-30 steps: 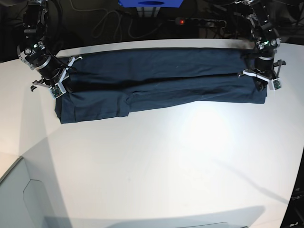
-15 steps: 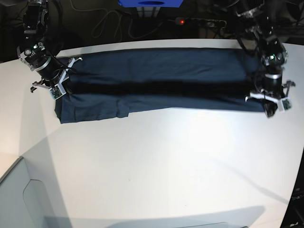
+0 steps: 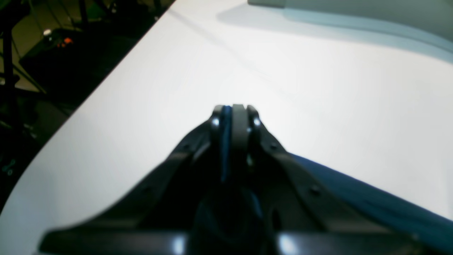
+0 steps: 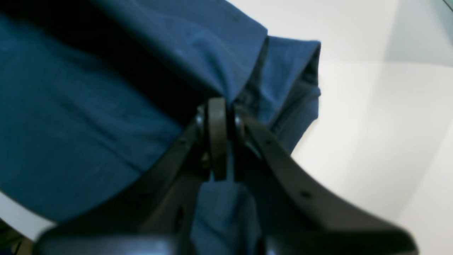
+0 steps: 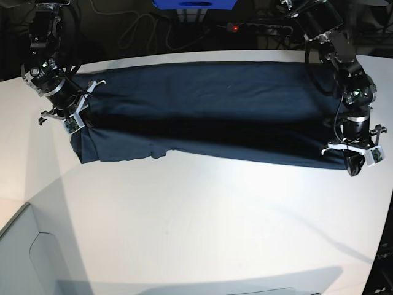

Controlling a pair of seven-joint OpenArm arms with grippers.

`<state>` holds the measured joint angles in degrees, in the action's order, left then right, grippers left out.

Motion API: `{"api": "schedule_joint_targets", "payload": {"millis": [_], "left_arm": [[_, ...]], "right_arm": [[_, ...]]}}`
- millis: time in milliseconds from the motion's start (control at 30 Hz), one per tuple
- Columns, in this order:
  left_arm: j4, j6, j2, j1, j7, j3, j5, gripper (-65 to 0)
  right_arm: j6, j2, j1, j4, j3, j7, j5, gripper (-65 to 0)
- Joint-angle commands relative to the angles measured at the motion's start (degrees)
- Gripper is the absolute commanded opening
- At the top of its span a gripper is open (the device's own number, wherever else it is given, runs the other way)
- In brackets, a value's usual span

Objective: Fold the T-shirt properly
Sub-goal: 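Hold the folded strip with both grippers and adjust its edges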

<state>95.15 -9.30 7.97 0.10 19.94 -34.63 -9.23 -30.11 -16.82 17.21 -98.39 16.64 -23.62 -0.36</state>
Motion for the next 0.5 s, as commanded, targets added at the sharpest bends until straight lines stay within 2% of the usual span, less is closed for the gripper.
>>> {"api": "schedule_joint_targets", "payload": {"millis": [0, 200, 467], "left_arm": [[-1.04, 0.29, 0.78, 0.21, -1.44, -0.14, -0.48, -65.0], [-7.11, 0.29, 0.78, 1.7, -1.53, -0.58, -0.48, -65.0], [-3.59, 0.29, 0.6, 6.71, -1.53, -0.66, -0.48, -65.0]], "right_arm": [[-0.88, -0.63, -0.38, -0.82, 0.45, 1.15, 0.58, -64.8], [-0.88, -0.63, 0.5, -0.73, 0.45, 1.24, 0.58, -64.8], [-0.88, -0.63, 0.85, -0.73, 0.37, 1.24, 0.58, -64.8]]}}
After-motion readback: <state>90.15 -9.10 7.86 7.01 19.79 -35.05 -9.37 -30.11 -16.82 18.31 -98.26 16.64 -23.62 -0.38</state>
